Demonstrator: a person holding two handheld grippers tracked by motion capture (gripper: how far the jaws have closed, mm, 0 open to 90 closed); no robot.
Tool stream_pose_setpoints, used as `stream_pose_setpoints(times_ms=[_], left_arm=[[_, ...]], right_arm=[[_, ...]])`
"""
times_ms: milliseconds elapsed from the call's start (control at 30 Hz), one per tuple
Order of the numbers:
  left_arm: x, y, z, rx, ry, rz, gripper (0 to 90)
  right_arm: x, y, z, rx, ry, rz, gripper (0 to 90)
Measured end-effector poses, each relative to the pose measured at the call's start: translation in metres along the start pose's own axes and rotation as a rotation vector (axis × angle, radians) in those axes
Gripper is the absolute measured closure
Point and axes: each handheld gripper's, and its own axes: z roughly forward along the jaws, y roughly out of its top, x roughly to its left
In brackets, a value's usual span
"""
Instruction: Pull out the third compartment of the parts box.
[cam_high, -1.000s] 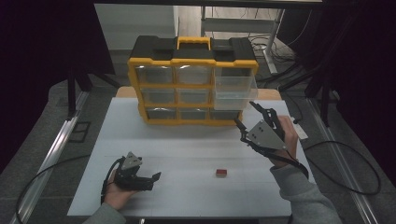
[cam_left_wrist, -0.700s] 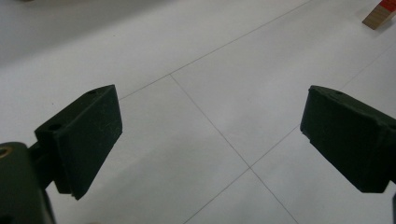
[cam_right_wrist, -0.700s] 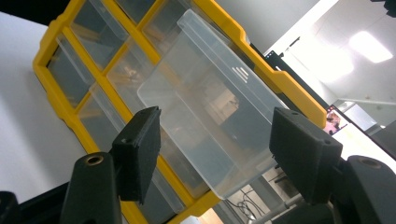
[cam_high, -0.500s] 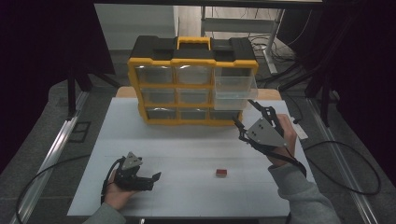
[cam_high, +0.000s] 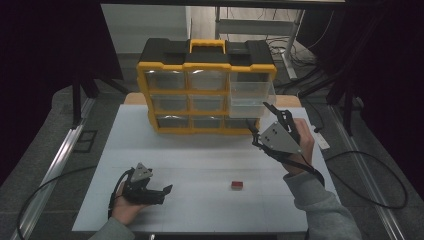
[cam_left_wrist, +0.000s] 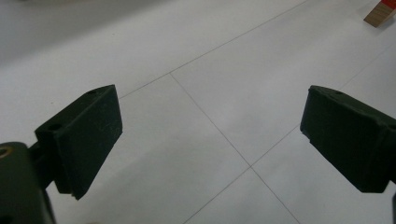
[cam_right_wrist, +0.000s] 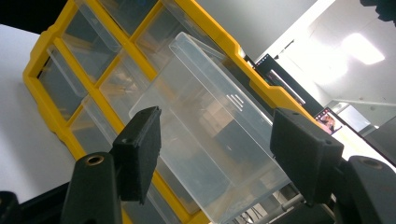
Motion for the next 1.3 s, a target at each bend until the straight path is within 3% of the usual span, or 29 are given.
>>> stream_pose_setpoints(times_ms=[800,1300], left_arm=[[-0.0012,-0.0006,0.0029,0.023,-0.013,0.01,6.2],[-0.0014,-0.0005,0.0025,0.021,-0.011,0.01,6.3]], right_arm=[[-0.0066,0.0025,0.0072,0.008,-0.031,0.005,33.6],[-0.0034,0.0089,0.0097,0.008,-0.049,-0.055,33.2]])
